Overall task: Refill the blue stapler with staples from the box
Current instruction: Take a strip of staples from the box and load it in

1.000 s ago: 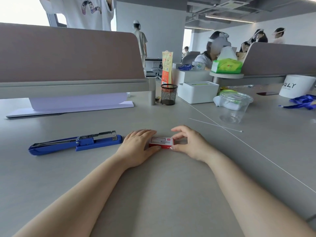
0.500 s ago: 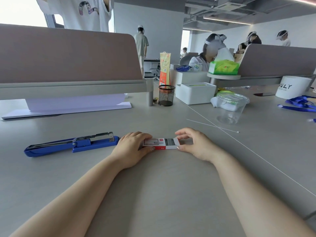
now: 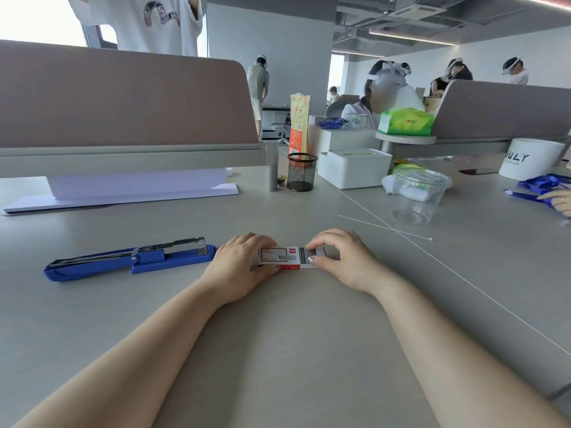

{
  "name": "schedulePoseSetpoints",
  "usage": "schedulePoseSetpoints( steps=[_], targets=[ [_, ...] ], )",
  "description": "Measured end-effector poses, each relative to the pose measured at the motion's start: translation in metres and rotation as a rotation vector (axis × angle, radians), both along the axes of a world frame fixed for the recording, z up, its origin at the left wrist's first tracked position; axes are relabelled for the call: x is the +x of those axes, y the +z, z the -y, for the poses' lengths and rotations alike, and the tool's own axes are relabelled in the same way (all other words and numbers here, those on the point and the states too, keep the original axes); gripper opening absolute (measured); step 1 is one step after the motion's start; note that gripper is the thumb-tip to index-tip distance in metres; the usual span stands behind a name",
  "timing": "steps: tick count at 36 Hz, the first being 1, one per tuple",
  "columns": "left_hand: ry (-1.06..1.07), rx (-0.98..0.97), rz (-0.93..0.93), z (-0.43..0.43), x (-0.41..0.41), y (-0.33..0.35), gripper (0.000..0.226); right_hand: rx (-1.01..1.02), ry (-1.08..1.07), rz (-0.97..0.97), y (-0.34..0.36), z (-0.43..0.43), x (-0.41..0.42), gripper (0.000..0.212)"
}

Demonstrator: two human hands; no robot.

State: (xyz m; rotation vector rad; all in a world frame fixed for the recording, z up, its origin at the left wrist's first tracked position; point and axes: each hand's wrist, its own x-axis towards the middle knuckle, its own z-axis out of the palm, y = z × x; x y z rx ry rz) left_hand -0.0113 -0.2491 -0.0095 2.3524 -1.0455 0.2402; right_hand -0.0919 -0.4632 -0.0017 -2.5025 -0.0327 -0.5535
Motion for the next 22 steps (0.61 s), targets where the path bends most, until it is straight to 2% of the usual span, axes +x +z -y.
schedulePoseSetpoints(
  steps=[11,22],
  targets=[
    [0.001,-0.016,0.008,-0.0004,0.0003,-0.0006,0.046,-0.052,-0.01,-0.043,0.0006,-0.0034,-0.0005,0.022],
    [0.003,-0.011,0.004,0.0005,-0.0007,-0.0001,0.046,0.11,-0.012,-0.027,0.0054,-0.0088,-0.0019,0.02]
  ],
)
